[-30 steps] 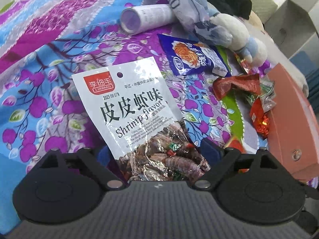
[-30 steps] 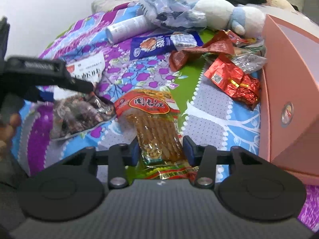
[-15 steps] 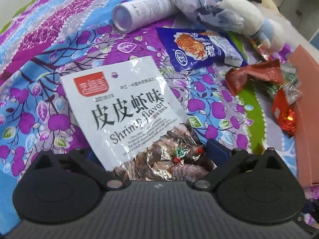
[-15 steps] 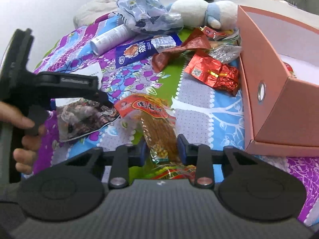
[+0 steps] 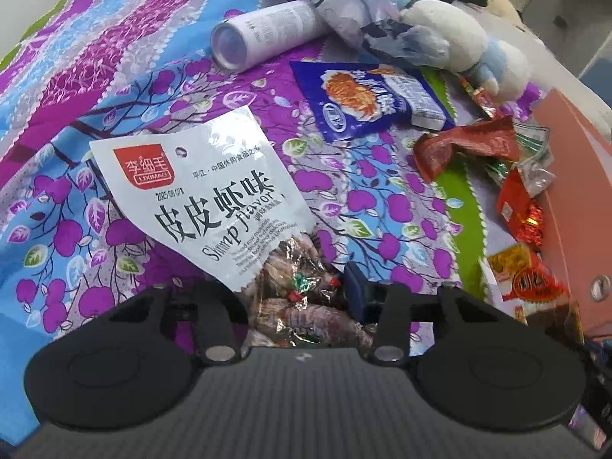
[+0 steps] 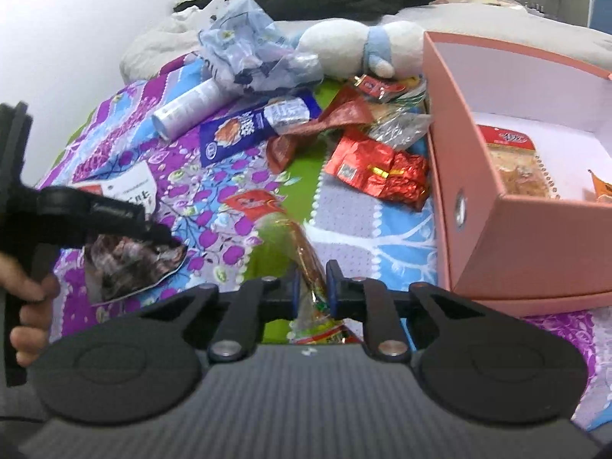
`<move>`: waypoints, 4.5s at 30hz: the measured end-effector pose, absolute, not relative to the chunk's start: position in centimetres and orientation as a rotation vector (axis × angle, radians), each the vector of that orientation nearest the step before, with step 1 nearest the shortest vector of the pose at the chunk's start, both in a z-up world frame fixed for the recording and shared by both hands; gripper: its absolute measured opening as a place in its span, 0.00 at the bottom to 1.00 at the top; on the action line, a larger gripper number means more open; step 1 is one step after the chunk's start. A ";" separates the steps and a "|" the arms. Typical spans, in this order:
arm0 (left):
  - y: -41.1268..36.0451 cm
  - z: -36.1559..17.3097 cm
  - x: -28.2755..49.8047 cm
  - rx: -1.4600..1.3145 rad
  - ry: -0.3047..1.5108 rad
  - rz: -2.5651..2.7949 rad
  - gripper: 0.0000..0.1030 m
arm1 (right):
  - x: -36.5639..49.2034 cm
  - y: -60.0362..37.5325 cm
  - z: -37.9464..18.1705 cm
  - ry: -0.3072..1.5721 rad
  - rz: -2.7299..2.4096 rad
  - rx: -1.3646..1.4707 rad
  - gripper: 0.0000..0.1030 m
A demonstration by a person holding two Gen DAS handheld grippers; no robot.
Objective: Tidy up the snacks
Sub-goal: 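Carry both held packets up and over the pink box, then open both grippers to drop the packets into the pink box, then withdraw both tools from the box back toward the snack pile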
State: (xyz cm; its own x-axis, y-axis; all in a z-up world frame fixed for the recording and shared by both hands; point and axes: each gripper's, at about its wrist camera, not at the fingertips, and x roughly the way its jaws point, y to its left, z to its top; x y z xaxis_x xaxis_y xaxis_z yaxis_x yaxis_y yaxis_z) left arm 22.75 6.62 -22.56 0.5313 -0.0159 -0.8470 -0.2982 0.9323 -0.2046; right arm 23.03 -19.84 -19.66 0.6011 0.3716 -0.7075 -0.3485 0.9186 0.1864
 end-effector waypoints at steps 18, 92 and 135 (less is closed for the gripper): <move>4.0 -11.7 23.0 -0.350 0.885 -0.012 0.49 | 23.6 -21.5 -13.9 0.752 0.414 0.130 0.13; -19.3 0.1 35.2 -0.124 0.792 -0.410 0.90 | 30.8 -43.2 -7.3 0.579 -0.007 0.257 0.79; 7.1 -6.0 23.9 -0.229 0.706 -0.111 0.90 | 22.7 -19.6 -8.8 0.693 0.136 -0.044 0.79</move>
